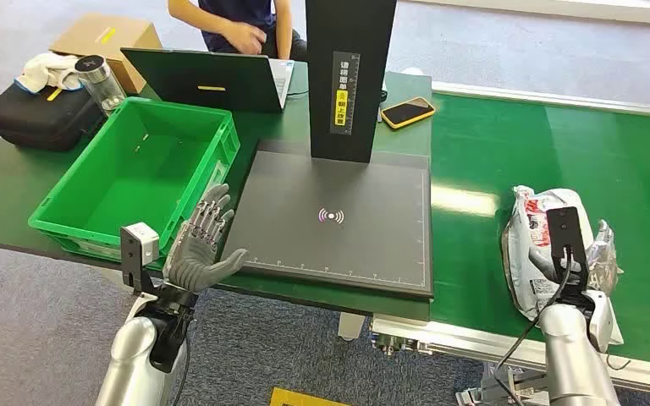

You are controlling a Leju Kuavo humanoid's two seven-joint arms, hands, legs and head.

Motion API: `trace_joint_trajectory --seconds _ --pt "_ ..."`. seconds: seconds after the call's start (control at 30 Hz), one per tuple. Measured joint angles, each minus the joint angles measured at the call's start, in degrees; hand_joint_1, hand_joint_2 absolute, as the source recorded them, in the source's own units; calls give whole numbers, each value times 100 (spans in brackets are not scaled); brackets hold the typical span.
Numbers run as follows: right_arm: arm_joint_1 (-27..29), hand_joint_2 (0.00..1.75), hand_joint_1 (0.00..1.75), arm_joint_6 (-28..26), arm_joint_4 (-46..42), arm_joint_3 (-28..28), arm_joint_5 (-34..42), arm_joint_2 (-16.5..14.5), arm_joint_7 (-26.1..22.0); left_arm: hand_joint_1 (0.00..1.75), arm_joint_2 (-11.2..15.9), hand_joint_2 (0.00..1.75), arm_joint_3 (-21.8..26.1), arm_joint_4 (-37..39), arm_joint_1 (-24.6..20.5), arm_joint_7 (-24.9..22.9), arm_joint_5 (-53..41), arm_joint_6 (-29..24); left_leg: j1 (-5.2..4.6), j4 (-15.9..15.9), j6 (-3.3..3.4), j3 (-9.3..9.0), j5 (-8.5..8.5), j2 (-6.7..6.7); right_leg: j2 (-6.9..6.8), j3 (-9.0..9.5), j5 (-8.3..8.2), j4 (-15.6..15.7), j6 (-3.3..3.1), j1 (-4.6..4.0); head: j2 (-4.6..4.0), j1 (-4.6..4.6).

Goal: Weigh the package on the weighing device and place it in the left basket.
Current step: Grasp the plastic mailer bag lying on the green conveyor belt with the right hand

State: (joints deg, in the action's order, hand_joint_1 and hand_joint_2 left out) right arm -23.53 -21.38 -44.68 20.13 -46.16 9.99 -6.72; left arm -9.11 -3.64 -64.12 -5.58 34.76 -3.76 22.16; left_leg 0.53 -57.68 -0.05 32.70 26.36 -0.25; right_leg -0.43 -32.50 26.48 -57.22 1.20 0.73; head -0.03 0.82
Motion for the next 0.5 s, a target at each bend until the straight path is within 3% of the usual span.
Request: trace_joint_trajectory --seconds 0.4,0.5 --pt "-353 175 0 326 1357 84 -496 311 870 0 0 175 -19 1 4 -20 46 1 0 2 0 3 0 1 0 -3 0 0 0 -1 1 -1" --pt "-463 175 123 726 1639 82 -632 315 1065 0 0 175 -20 7 3 -26 46 9 0 2 0 2 0 1 0 -3 0 0 0 -1 0 0"
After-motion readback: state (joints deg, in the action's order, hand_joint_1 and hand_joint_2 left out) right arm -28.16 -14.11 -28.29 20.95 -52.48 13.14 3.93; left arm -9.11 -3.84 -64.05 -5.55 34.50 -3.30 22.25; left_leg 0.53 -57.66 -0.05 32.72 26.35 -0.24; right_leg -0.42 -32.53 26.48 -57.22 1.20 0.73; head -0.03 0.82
